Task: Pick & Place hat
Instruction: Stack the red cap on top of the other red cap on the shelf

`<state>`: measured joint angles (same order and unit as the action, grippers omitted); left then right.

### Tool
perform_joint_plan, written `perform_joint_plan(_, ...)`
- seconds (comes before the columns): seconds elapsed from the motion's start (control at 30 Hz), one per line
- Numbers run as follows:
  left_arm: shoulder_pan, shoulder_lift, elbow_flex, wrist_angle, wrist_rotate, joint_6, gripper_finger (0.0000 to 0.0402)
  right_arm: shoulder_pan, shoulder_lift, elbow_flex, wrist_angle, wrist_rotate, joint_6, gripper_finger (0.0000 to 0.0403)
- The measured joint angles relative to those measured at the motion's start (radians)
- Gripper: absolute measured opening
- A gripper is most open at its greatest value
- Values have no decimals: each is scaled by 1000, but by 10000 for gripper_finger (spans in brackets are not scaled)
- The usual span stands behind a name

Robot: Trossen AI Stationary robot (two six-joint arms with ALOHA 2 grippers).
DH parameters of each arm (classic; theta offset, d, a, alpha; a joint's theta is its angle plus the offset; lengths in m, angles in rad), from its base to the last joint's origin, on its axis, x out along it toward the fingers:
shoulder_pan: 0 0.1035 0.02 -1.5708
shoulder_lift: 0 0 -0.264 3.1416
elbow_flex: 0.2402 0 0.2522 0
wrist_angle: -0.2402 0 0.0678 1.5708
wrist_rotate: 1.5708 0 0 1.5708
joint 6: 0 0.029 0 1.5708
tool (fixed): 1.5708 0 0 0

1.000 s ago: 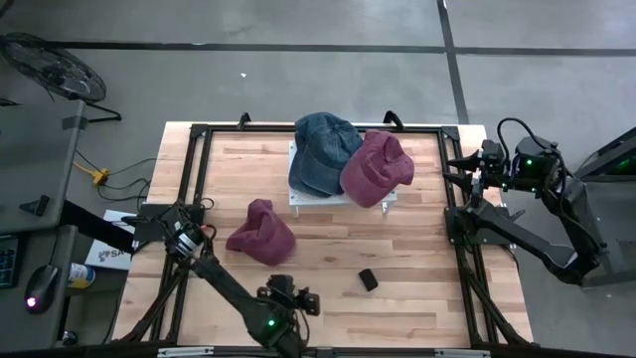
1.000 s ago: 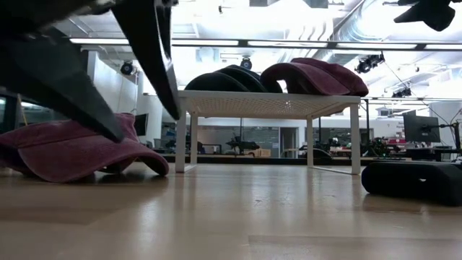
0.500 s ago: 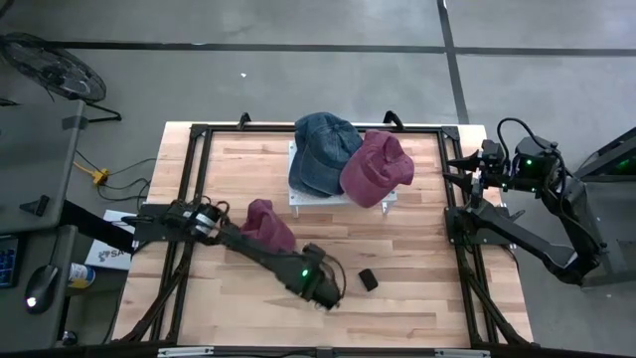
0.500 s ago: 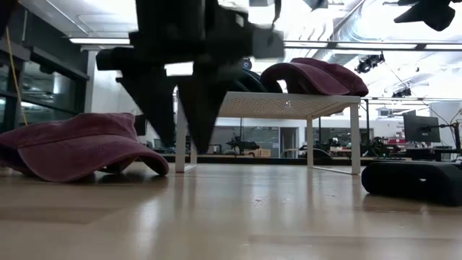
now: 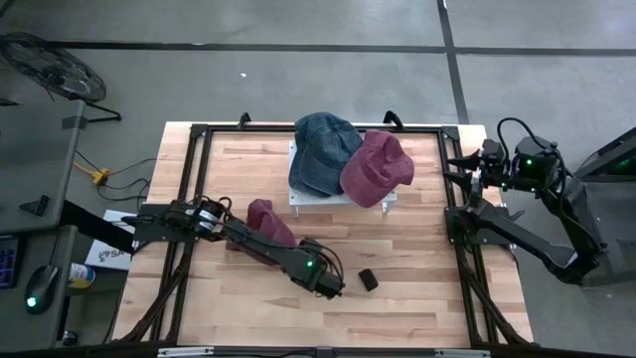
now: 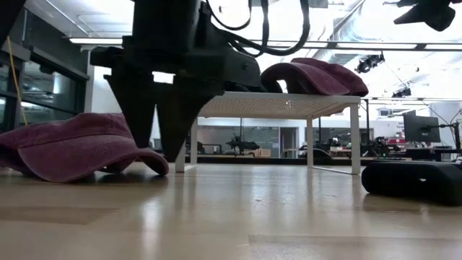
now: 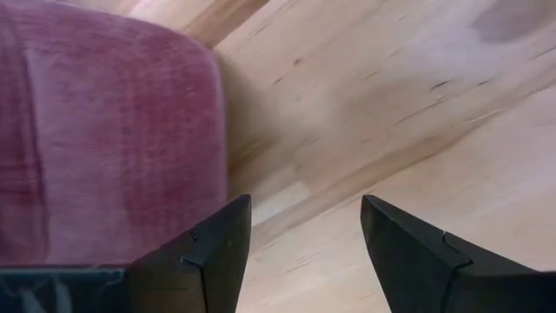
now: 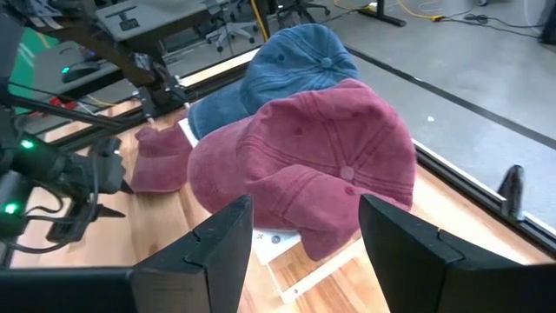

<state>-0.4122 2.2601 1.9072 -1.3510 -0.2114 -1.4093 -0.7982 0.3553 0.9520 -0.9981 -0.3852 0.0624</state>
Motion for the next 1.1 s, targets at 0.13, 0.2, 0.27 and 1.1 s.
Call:
perform_joint_plan(0.13,0,0,4,-50,0,0,213,0,0,0,0,40,-15,204)
perform_joint_plan(0.2,0,2,24,-109,0,1,213,0,0,0,0,44,-17,204)
perform_joint_plan(0.27,0,1,36,-137,-6,11,213,0,0,0,0,44,-18,204)
perform_joint_plan(1.1,13,59,43,-199,-31,176,213,0,0,0,0,38,-11,204)
